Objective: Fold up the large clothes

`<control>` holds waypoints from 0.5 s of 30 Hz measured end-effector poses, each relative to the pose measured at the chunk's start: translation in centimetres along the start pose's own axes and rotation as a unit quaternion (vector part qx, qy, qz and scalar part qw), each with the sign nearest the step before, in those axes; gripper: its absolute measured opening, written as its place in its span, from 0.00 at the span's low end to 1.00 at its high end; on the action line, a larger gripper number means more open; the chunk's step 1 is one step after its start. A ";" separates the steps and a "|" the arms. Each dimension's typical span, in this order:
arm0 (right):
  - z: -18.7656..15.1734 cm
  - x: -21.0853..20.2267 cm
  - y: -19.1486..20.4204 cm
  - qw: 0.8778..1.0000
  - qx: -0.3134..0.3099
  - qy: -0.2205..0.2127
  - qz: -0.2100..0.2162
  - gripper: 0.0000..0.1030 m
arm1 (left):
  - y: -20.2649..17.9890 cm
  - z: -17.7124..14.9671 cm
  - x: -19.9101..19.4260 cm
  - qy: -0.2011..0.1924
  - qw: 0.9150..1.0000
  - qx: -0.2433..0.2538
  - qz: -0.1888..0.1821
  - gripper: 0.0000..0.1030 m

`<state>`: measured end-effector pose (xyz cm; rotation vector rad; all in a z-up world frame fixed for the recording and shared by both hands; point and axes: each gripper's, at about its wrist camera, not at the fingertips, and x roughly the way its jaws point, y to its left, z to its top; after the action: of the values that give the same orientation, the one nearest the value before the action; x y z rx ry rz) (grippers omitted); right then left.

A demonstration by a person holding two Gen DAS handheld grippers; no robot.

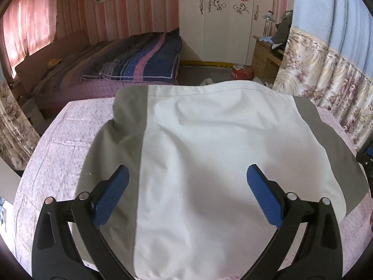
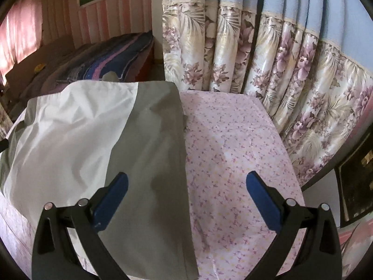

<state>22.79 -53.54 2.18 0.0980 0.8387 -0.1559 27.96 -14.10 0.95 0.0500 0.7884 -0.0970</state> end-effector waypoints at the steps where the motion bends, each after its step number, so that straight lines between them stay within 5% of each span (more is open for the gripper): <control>1: 0.0 0.1 -0.1 1.000 0.000 0.001 0.002 0.98 | -0.3 -0.2 -0.2 -0.003 1.000 0.001 0.003 0.97; 10: 1.4 3.4 -0.3 0.998 0.032 0.035 0.031 0.98 | -3.0 0.7 0.4 0.006 1.000 0.000 -0.009 0.97; 15: 1.3 7.7 1.4 0.993 -0.002 0.100 0.056 0.91 | -4.7 0.7 2.2 0.023 1.000 0.009 -0.008 0.97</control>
<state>29.04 -53.08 -2.71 0.1586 1.0304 -0.0388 29.56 -18.99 -0.16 0.0637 0.8335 -0.1194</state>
